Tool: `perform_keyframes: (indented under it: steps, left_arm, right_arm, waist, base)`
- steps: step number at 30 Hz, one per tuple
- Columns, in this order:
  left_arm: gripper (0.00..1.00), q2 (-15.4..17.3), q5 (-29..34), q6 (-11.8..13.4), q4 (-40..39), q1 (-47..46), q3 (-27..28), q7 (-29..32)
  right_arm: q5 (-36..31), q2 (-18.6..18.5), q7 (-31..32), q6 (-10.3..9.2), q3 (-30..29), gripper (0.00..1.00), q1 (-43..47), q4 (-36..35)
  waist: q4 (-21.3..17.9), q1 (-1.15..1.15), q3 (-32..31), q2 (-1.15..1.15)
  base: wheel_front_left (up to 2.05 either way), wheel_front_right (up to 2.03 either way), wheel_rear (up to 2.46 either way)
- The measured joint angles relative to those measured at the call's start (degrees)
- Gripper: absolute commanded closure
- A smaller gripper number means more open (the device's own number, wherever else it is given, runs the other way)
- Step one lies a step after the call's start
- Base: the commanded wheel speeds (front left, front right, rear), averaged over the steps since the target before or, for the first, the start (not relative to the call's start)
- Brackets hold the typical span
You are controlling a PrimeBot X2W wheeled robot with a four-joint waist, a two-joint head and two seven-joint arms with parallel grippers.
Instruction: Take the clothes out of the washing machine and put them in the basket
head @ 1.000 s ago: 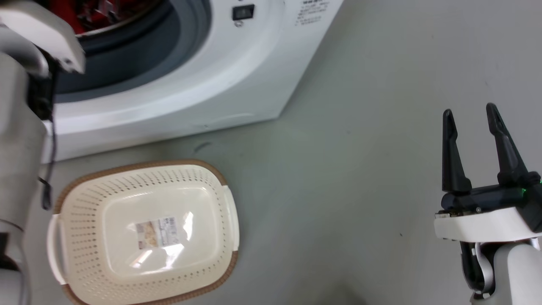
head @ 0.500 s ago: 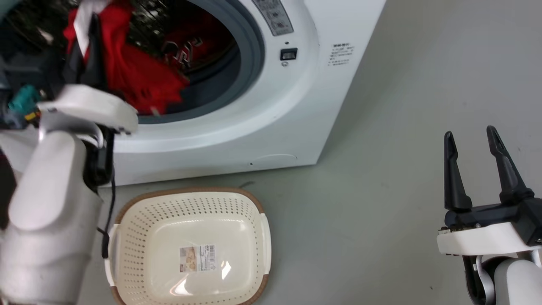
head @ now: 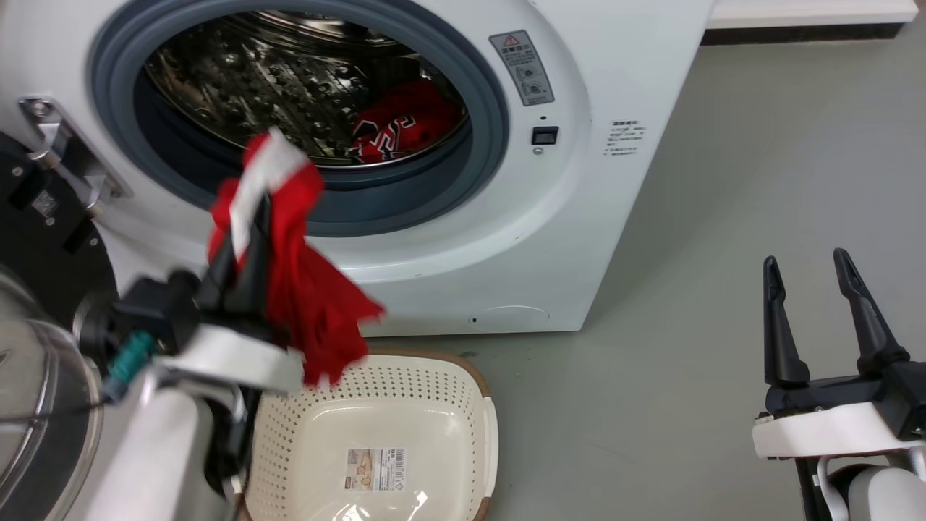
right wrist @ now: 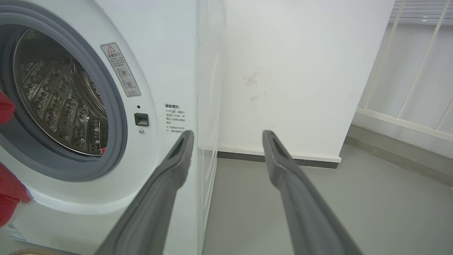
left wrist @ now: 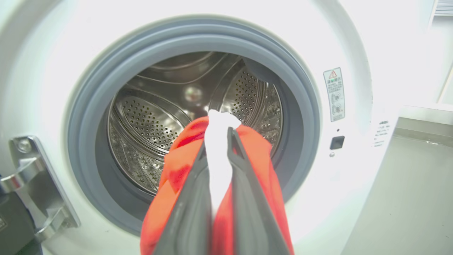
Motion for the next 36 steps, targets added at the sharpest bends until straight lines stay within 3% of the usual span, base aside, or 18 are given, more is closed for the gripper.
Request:
perform_keyframes:
  steps: [4, 11, 24, 36]
  left_arm:
    - [1.0, -0.6, -0.76, -0.47, -1.04, 6.23, -1.78, 1.47]
    - [1.0, -0.97, -0.9, -0.77, 2.34, 8.89, -3.77, 2.23]
    - [1.0, -4.21, 2.49, -4.17, 29.05, -4.38, -7.89, 0.19]
    - [1.0, -7.21, 6.5, -5.33, 40.38, -17.12, -7.8, 0.08]
  right_arm:
    - [-0.44, 0.0, 0.0, 0.0, -0.62, 0.0, 0.21, -0.12]
    - [-1.2, 0.0, 0.0, 0.0, -0.01, 0.0, 0.03, -0.74]
    - [-4.53, -0.02, 0.0, 0.0, -1.4, 0.0, -4.35, -5.15]
    - [-4.85, -0.03, 0.0, 0.0, -3.76, 0.0, -7.17, -8.82]
  waist:
    - [1.29, 0.0, -0.29, 0.0]
    - [2.21, 0.0, 2.37, 0.0]
    - [1.41, 0.02, 17.22, 0.0]
    - [0.39, 0.03, 30.96, 0.0]
  base:
    - [0.0, 0.0, 0.0]
    - [0.0, 0.0, 0.0]
    - [0.0, 0.0, 0.0]
    - [0.0, 0.0, 0.0]
